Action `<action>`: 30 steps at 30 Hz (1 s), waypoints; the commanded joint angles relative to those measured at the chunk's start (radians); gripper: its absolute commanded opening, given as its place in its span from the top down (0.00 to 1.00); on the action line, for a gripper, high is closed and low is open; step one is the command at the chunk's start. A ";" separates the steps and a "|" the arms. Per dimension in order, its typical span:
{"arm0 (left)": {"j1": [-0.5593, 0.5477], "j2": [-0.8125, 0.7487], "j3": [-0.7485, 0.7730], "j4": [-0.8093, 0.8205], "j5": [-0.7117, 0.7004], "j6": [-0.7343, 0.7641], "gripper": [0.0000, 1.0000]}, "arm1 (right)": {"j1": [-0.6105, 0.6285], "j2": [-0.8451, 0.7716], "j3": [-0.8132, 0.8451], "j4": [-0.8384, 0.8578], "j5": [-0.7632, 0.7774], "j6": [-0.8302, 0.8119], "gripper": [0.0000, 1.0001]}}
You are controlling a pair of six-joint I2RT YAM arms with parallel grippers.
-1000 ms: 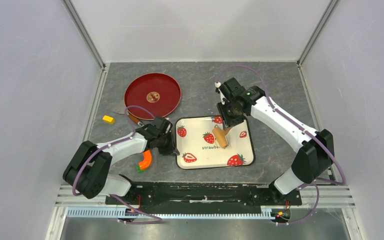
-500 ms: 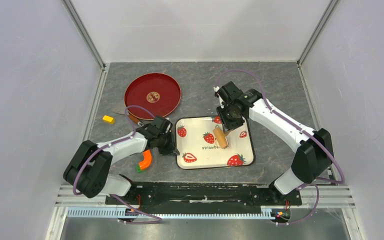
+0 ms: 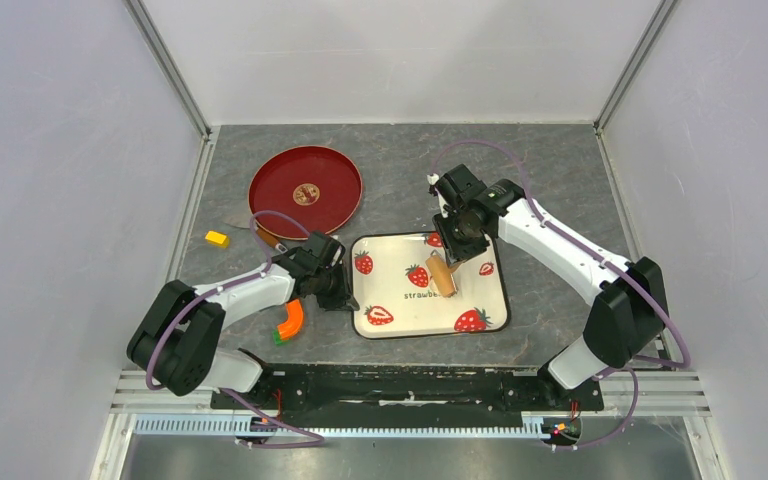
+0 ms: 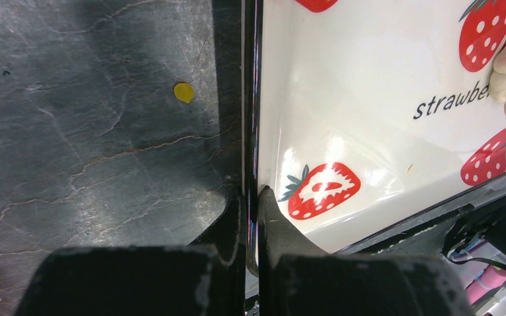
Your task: Roll out the dumpling wrappers from the dough
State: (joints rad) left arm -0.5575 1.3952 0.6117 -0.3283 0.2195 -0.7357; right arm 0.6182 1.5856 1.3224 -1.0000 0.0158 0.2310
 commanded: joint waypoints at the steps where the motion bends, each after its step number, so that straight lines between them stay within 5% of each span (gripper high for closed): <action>1: -0.010 0.062 -0.024 0.008 -0.072 0.054 0.98 | 0.001 0.125 -0.100 -0.037 0.073 -0.031 1.00; 30: -0.010 0.067 -0.026 0.011 -0.069 0.054 0.98 | 0.024 0.242 -0.116 0.006 0.073 -0.050 1.00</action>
State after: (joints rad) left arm -0.5575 1.3991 0.6147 -0.3313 0.2199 -0.7353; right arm 0.6331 1.6184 1.3384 -1.0027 0.0200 0.2153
